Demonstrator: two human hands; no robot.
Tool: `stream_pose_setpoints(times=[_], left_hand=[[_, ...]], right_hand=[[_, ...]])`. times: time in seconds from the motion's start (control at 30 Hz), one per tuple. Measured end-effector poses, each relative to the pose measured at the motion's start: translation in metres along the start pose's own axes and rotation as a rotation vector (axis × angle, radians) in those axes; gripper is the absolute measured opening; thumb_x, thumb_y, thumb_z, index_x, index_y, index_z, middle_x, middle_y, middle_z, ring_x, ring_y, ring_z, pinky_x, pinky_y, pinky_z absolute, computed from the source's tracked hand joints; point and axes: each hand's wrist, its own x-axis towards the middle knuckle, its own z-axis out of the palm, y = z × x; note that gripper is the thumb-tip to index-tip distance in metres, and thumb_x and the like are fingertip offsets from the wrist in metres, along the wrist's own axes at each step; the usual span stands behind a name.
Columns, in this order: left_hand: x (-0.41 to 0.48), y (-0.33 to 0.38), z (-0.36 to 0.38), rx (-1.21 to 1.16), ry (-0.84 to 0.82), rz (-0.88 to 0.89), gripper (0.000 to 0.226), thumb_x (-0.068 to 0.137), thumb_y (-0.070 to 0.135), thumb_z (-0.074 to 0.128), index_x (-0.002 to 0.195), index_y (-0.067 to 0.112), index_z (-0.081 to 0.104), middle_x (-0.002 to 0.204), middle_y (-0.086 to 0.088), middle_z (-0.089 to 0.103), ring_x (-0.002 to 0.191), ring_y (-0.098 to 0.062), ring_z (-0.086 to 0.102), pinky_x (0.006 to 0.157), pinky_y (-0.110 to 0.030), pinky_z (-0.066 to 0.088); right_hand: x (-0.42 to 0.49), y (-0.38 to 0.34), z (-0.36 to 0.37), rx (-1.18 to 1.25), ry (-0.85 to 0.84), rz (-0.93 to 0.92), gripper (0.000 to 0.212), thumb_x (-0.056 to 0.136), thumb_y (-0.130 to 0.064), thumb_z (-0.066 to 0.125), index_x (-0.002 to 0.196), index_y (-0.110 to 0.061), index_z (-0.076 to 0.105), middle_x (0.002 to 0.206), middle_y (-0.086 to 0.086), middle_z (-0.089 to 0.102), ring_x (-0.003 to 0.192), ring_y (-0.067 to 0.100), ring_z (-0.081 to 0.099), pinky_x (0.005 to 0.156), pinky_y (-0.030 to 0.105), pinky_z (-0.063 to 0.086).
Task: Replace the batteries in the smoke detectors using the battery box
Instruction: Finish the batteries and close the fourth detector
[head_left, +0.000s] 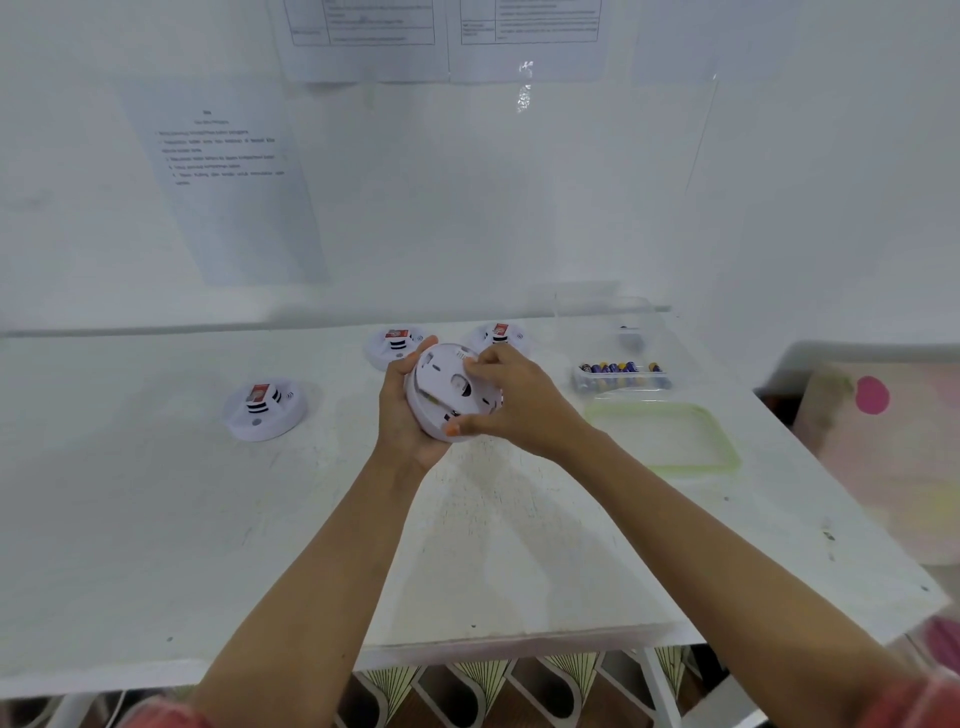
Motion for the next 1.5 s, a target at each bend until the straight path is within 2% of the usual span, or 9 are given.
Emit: stream_pose_setpoints(times=[0.2, 0.27, 0.37, 0.7, 0.87, 1.0, 1.1, 1.27, 1.5], left_hand=[[0.001, 0.004, 0.003, -0.035, -0.057, 0.009, 0.024, 0.068, 0.033, 0.059, 0.089, 0.022, 0.062, 0.088, -0.008, 0.067, 0.076, -0.025, 0.066, 0.059, -0.034, 0.056], [0.001, 0.004, 0.003, -0.025, -0.042, -0.021, 0.020, 0.075, 0.034, 0.054, 0.090, 0.023, 0.061, 0.092, -0.009, 0.064, 0.079, -0.025, 0.063, 0.055, -0.032, 0.055], [0.003, 0.004, 0.002, -0.027, 0.000, -0.031, 0.023, 0.091, 0.036, 0.038, 0.096, 0.025, 0.058, 0.098, -0.008, 0.060, 0.085, -0.024, 0.057, 0.055, -0.030, 0.054], [0.003, 0.003, 0.003, -0.050, -0.013, -0.013, 0.025, 0.092, 0.037, 0.036, 0.095, 0.024, 0.058, 0.096, -0.007, 0.062, 0.084, -0.023, 0.059, 0.062, -0.032, 0.056], [0.002, 0.001, 0.002, -0.029, -0.015, -0.025, 0.035, 0.071, 0.036, 0.065, 0.103, 0.025, 0.058, 0.095, -0.007, 0.066, 0.077, -0.024, 0.067, 0.064, -0.035, 0.055], [0.004, -0.002, 0.001, -0.034, 0.014, -0.012, 0.027, 0.092, 0.036, 0.038, 0.108, 0.025, 0.056, 0.095, -0.008, 0.065, 0.078, -0.023, 0.066, 0.061, -0.034, 0.056], [0.004, -0.002, 0.002, -0.027, 0.035, 0.001, 0.029, 0.092, 0.036, 0.037, 0.115, 0.023, 0.049, 0.100, -0.008, 0.060, 0.086, -0.024, 0.060, 0.064, -0.034, 0.056], [0.004, -0.004, 0.003, 0.006, -0.005, 0.110, 0.024, 0.094, 0.030, 0.033, 0.095, 0.021, 0.055, 0.083, -0.002, 0.066, 0.080, -0.020, 0.060, 0.063, -0.028, 0.055], [0.009, -0.002, -0.003, 0.082, 0.027, 0.153, 0.025, 0.095, 0.028, 0.030, 0.099, 0.017, 0.052, 0.083, -0.002, 0.063, 0.081, -0.018, 0.056, 0.064, -0.028, 0.054]], right_hand=[[-0.002, 0.002, 0.002, 0.000, -0.049, 0.000, 0.067, 0.087, -0.044, 0.056, 0.139, -0.008, 0.037, 0.128, 0.005, 0.038, 0.117, 0.017, 0.037, 0.096, 0.026, 0.036], [-0.003, 0.003, 0.002, -0.015, -0.049, -0.009, 0.061, 0.089, -0.040, 0.053, 0.138, -0.007, 0.038, 0.132, 0.007, 0.037, 0.121, 0.020, 0.035, 0.101, 0.029, 0.034], [-0.002, 0.003, 0.003, 0.000, 0.033, -0.006, 0.056, 0.085, -0.035, 0.062, 0.132, -0.007, 0.047, 0.126, 0.008, 0.045, 0.116, 0.020, 0.041, 0.094, 0.027, 0.036], [0.006, 0.000, 0.000, -0.014, 0.098, -0.009, 0.056, 0.080, -0.034, 0.067, 0.130, -0.012, 0.051, 0.119, 0.006, 0.048, 0.106, 0.018, 0.046, 0.078, 0.021, 0.033], [0.006, 0.000, 0.000, -0.071, 0.064, -0.016, 0.051, 0.079, -0.035, 0.068, 0.120, -0.007, 0.055, 0.116, 0.004, 0.049, 0.105, 0.017, 0.045, 0.078, 0.022, 0.032], [0.003, 0.000, 0.001, -0.083, 0.072, -0.018, 0.050, 0.079, -0.036, 0.067, 0.115, -0.002, 0.057, 0.108, 0.007, 0.051, 0.099, 0.021, 0.048, 0.079, 0.026, 0.037], [0.002, 0.001, 0.002, -0.072, 0.097, -0.011, 0.050, 0.080, -0.035, 0.067, 0.113, 0.001, 0.057, 0.105, 0.010, 0.052, 0.097, 0.022, 0.048, 0.078, 0.025, 0.035], [0.003, -0.007, 0.008, -0.033, 0.169, 0.023, 0.048, 0.080, -0.034, 0.067, 0.107, 0.004, 0.059, 0.102, 0.017, 0.056, 0.094, 0.027, 0.050, 0.081, 0.033, 0.040], [0.004, -0.009, 0.019, 0.078, 0.239, 0.057, 0.046, 0.078, -0.028, 0.068, 0.101, 0.011, 0.060, 0.101, 0.024, 0.058, 0.095, 0.032, 0.051, 0.082, 0.042, 0.045]])
